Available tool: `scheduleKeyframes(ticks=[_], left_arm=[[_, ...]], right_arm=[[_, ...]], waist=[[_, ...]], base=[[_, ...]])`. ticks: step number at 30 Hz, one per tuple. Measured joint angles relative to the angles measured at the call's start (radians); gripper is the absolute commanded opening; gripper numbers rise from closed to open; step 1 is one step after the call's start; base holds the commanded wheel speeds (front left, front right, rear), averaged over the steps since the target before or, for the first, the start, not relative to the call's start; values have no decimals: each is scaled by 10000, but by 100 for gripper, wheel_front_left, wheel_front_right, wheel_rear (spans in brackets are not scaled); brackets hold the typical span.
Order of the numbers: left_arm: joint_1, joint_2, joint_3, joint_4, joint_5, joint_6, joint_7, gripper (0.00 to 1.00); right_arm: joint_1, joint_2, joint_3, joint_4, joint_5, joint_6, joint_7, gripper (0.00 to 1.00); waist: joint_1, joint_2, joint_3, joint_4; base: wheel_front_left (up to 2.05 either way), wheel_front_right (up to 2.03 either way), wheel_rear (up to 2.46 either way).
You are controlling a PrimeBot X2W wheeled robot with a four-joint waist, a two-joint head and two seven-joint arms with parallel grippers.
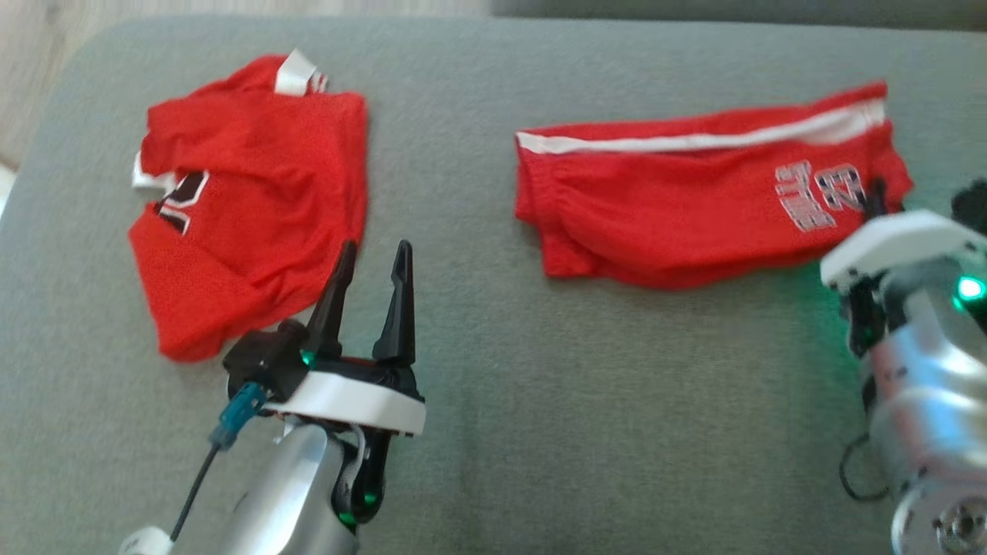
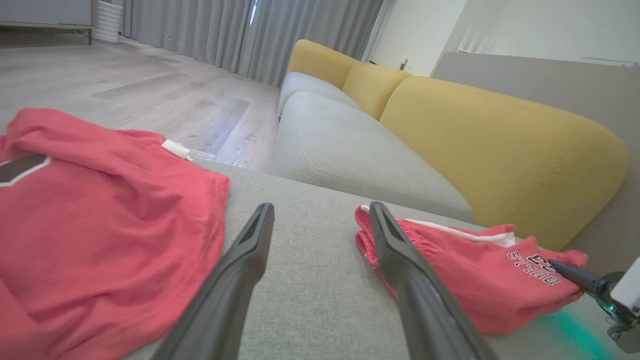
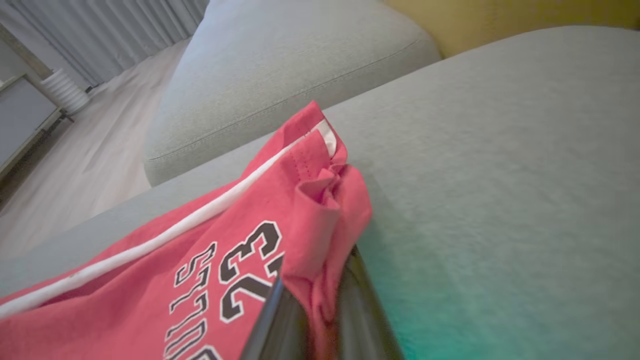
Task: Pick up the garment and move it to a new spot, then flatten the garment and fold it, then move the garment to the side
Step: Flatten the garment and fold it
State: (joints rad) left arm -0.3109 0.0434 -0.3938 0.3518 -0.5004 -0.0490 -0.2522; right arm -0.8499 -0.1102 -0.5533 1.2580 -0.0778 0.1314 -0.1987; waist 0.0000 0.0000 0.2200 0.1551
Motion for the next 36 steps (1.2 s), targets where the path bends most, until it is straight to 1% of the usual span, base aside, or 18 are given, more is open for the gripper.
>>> scheduleKeyframes(ticks=[5, 9, 11, 15, 19, 23, 27, 31, 36], left_arm=[[199, 2, 86, 8, 4, -46, 0, 100], [328, 2, 94, 6, 35, -56, 0, 100], [324, 2, 98, 4, 88, -128, 0, 100], [325, 2, 109, 35, 184, -134, 0, 100], [322, 2, 127, 125, 192, -144, 0, 100], [324, 2, 190, 236, 238, -219, 0, 100], [331, 2, 253, 343, 238, -221, 0, 100], [352, 2, 251, 412, 236, -224, 0, 100], [546, 2, 199, 560, 234, -222, 0, 100]], right_arm=[[923, -328, -67, -58, 362, 0, -163, 0], [1489, -384, -69, -86, 575, 0, -245, 0], [1564, -380, -88, -165, 727, 0, -313, 0], [1549, -341, -46, -397, 940, 0, -339, 0], [1522, -173, 428, -711, 1133, 0, -422, 0], [1458, 144, 1419, -1149, 1551, 0, -489, 0], [1462, 309, 2713, -1682, 2251, 0, -491, 0], [1567, 360, 4253, -2303, 3267, 0, -493, 0], [2089, 387, 6052, -3053, 4562, 0, -495, 0]], waist=[[-1, 0, -492, -402], [-2, 0, -692, -612], [-1, 0, -674, -624], [-1, 0, -595, -564], [0, 0, -600, -435], [0, 0, -741, -315], [0, 0, -952, -212], [0, 0, -1145, -52], [-1, 0, -1338, 269]], base=[[0, 0, 0], [0, 0, 0], [0, 0, 0], [0, 0, 0], [0, 0, 0], [0, 0, 0], [0, 0, 0], [0, 0, 0], [0, 0, 0]])
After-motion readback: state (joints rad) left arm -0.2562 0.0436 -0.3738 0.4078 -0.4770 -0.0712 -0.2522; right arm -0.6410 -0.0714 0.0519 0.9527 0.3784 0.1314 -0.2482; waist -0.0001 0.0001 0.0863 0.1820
